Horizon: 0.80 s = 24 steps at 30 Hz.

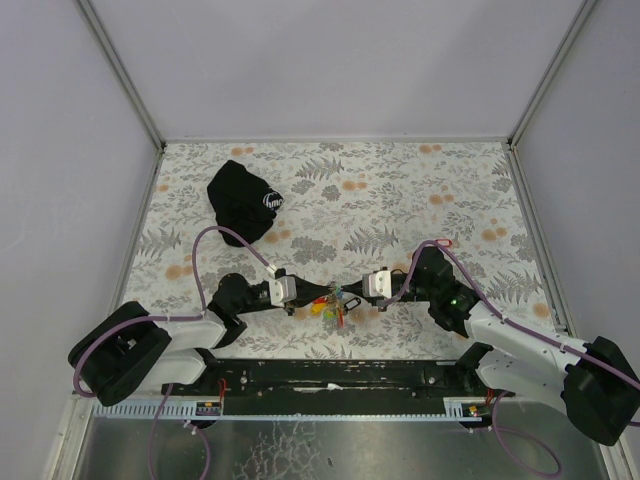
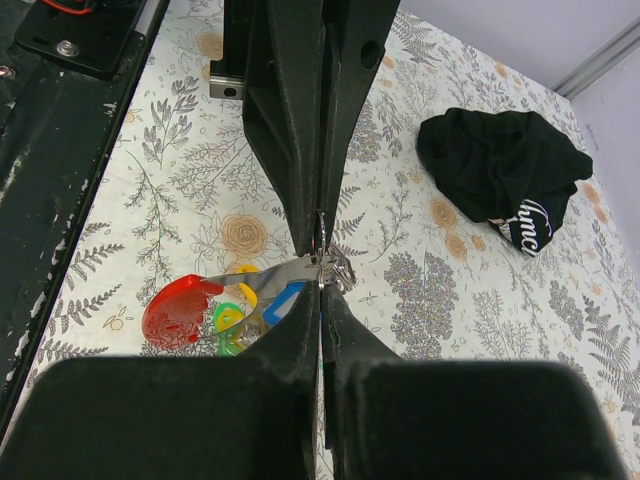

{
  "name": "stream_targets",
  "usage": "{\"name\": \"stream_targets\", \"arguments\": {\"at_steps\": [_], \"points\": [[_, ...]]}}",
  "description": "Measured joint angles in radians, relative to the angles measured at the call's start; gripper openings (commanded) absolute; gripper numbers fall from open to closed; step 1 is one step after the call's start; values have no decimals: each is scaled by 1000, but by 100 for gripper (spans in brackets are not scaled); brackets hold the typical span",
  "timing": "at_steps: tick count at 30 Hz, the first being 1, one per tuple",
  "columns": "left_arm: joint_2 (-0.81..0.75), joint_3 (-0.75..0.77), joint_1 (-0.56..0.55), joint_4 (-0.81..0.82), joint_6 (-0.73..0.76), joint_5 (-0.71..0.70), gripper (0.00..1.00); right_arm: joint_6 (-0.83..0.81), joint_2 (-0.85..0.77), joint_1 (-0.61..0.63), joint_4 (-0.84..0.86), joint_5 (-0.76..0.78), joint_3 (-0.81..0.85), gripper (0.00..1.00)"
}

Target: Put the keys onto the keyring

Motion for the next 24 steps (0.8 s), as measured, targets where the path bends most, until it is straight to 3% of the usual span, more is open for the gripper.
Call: {"name": "stream_targets", "arguments": {"at_steps": [24], "points": [[8, 0, 0, 4, -8, 1, 0, 4, 11, 2, 11, -8, 0, 0]]}}
